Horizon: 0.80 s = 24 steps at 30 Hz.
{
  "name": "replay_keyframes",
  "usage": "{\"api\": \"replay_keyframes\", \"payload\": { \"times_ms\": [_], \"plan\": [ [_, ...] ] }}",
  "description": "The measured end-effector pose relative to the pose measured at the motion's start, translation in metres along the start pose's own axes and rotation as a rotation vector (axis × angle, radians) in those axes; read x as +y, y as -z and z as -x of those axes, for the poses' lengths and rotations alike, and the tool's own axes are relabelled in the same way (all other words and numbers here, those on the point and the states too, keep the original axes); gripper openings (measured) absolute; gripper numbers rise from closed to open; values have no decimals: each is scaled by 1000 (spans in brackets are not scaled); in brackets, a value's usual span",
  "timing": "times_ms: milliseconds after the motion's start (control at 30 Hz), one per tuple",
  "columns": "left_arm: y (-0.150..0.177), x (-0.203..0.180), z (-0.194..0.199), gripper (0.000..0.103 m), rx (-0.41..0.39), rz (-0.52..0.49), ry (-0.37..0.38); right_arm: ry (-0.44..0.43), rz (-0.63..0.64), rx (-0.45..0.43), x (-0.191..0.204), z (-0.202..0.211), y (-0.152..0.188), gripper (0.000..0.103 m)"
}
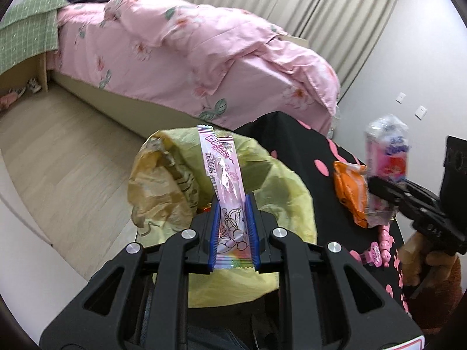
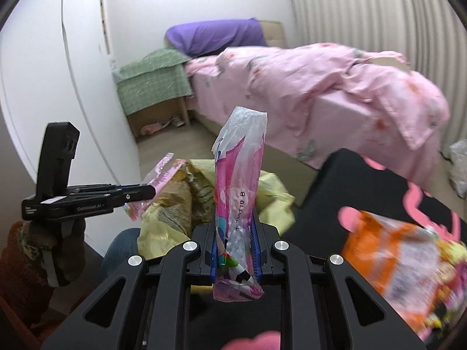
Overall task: Collect trash
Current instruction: 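Carry both items over the yellow bag and open both tools to drop them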
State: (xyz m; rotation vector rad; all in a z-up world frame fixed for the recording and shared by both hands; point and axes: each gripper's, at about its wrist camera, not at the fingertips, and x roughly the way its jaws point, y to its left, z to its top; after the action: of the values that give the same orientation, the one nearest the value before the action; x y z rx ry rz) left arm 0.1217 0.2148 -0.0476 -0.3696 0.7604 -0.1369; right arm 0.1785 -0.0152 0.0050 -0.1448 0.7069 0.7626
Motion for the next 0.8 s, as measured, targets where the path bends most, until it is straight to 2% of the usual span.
{"api": "replay_keyframes", "payload": {
  "times_ms": [200, 267, 300, 333, 367, 433, 567, 667, 800],
  "plan": [
    [-1, 8, -17, 17, 33, 25, 27, -33, 12, 68, 2, -60, -7, 18],
    [-4, 9, -19, 24, 31, 28, 50, -30, 16, 78, 1, -72, -6, 19],
    [-6, 9, -20, 32, 26, 30, 59, -28, 16, 80, -2, -76, -6, 20],
    [-7, 10, -19, 41, 15, 33, 64, -35, 15, 88, -4, -80, -5, 26],
    [-9, 12, -17, 44, 0, 39, 64, -46, 14, 104, -6, -83, -4, 39],
    [-12, 15, -15, 53, -23, 60, 62, -56, 12, 126, -9, -89, -1, 50],
    [-15, 21, -6, 63, -67, 103, 38, -27, -5, 126, -16, -85, 5, 55],
    [-16, 20, -2, 63, -86, 117, 20, -2, -29, 97, -23, -67, 8, 55],
    [-16, 10, -2, 63, -85, 104, 42, 73, -62, 49, -41, -27, 15, 55]
  ]
}}
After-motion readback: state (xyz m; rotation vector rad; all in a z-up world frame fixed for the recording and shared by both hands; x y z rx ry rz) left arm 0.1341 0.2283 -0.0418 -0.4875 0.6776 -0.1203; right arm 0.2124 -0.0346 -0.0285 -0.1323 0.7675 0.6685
